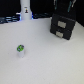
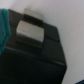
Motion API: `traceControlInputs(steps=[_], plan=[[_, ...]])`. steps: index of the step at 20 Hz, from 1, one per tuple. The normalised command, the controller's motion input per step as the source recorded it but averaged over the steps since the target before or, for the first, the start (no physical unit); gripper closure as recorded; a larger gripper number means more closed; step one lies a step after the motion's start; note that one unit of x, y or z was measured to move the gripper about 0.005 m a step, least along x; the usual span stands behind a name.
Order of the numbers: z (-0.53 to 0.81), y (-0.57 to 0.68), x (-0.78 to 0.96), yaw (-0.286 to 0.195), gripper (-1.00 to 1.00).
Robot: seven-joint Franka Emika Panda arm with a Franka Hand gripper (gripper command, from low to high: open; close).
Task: Open the kcup holder, insert the kcup into the holder, and close the kcup holder
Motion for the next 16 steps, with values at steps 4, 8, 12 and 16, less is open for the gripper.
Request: traceControlInputs(steps=[4,8,12,16], plan=[[-0.28,0.6,-0.22,-0.189,-1.0],[-0.34,0.52,-0.23,-0.172,-1.0],[-0.39,0.27,-0.21,-0.115,-1.0],[-0.37,0.09,-0.25,-0.047,-1.0]])
